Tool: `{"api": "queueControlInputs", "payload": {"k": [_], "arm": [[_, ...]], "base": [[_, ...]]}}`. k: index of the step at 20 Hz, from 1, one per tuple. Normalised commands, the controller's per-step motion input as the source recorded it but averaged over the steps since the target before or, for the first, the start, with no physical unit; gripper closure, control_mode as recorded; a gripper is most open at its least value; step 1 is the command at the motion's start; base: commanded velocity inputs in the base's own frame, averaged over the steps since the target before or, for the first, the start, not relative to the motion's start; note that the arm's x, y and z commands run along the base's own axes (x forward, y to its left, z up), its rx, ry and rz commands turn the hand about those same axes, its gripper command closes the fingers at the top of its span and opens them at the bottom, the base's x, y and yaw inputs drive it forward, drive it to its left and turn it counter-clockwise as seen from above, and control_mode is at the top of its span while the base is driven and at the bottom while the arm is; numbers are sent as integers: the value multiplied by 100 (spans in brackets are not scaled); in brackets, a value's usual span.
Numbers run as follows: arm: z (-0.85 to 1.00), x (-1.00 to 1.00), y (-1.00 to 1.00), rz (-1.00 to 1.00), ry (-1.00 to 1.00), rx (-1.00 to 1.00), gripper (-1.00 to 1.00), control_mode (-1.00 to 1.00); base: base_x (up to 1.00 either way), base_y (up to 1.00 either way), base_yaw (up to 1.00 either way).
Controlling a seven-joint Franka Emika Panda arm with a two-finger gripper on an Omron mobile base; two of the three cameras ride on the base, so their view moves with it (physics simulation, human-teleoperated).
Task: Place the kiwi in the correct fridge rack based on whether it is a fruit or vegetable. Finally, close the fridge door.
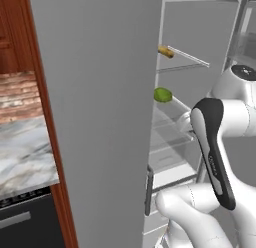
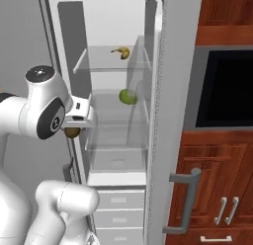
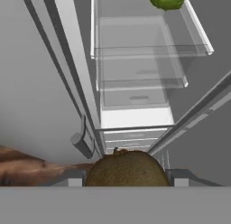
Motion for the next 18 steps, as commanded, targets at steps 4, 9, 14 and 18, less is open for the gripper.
{"api": "queueControlInputs", "payload": {"k": [4, 9, 14, 18], "arm": [[0, 0, 0, 0, 0, 0, 100, 100], [0, 0, 0, 0, 0, 0, 100, 100], [0, 0, 0, 0, 0, 0, 100, 100], [0, 0, 0, 0, 0, 0, 100, 100]], "base": [[40, -25, 16], [30, -33, 14], [31, -28, 14], [31, -26, 13]]}}
